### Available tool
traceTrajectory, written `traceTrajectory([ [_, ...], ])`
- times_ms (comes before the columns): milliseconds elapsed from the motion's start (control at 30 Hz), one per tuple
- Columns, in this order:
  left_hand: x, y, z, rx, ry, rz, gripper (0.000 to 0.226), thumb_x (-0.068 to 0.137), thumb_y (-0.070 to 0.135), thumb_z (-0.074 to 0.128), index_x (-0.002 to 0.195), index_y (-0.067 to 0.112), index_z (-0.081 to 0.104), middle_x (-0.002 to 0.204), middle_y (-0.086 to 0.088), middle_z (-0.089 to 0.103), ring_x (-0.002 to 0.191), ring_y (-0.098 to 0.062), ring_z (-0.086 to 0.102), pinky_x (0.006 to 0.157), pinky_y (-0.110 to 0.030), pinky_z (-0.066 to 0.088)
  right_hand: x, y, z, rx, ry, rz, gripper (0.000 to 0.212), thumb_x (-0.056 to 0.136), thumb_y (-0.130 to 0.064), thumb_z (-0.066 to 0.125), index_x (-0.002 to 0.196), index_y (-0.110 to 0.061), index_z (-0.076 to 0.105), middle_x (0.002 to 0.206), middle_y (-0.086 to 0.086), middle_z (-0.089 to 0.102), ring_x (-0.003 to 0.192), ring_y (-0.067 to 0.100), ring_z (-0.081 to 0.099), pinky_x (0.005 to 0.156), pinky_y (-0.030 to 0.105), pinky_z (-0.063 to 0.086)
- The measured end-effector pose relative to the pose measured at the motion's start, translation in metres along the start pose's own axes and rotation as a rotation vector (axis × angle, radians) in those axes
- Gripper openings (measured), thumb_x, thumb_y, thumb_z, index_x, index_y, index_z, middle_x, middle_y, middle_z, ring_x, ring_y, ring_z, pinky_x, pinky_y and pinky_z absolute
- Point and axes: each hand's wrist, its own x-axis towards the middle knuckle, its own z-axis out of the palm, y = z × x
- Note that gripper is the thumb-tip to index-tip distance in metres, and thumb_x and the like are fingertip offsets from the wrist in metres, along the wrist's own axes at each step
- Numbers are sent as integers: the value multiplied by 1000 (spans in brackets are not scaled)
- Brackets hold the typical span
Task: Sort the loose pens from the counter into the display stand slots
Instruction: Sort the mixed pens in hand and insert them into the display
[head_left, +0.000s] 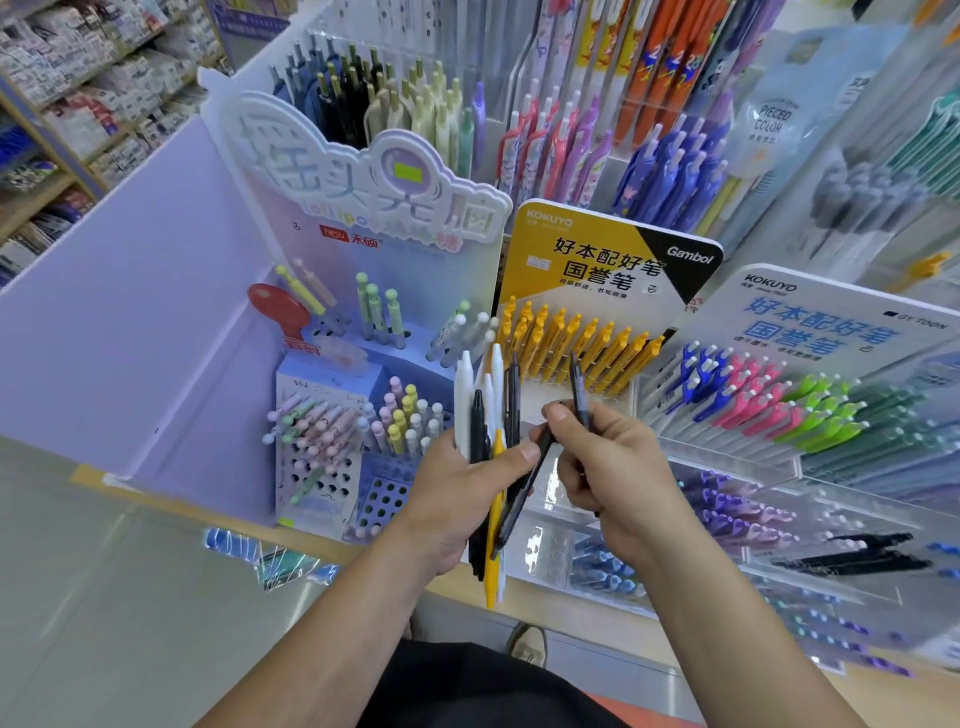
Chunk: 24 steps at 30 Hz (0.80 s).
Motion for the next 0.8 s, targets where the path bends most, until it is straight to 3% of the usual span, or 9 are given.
traceTrajectory([
  [100,7,-2,-5,140,197,68,11,91,12,80,94,8,71,75,-11,73,66,-15,72,64,-28,57,-2,-7,-5,24,102,-155,7,101,-16,63,97,-11,64,88,14,71,51,14,44,44,25,32],
  [167,10,-2,-10,184,308,95,14,91,13,79,96,6,68,79,-15,74,61,-9,70,54,-16,52,-2,-11,-11,-40,190,-300,6,99,-17,66,93,-16,64,91,16,71,61,16,54,52,26,42],
  [267,14,-6,-14,168,409,130,16,91,13,79,99,6,68,82,-16,75,61,-9,70,51,-14,50,1,-6,-15,-150,278,-449,6,96,-17,71,94,-19,66,89,18,69,77,31,65,67,35,57],
  [333,15,-8,-12,148,439,135,15,91,13,79,97,10,67,82,-16,75,63,-13,70,52,-16,52,5,3,-9,-186,277,-451,6,95,-16,72,95,-19,67,86,13,71,83,28,70,76,35,59],
  [467,14,-13,-10,99,450,144,15,91,13,80,97,10,66,76,-11,74,66,-17,71,54,-18,54,13,23,5,-194,281,-415,6,95,-12,73,99,-16,72,83,7,73,68,21,71,60,19,52],
  [633,13,-16,-20,93,432,125,17,90,19,82,94,10,68,71,-3,74,70,-17,75,64,-28,59,22,46,13,-194,289,-359,9,95,-10,72,101,-15,74,87,-1,76,59,19,69,57,17,50],
  [700,13,-15,-23,88,411,131,18,91,18,81,98,8,68,73,-4,74,70,-17,74,65,-28,59,25,50,14,-206,300,-352,8,95,-13,72,101,-16,74,85,-2,75,58,18,68,57,21,51],
  [800,11,-14,-23,93,406,124,17,90,17,81,97,11,66,76,-8,74,69,-16,73,62,-23,57,29,53,12,-262,304,-374,7,95,-17,73,98,-23,74,79,-2,73,59,25,65,60,38,55],
])
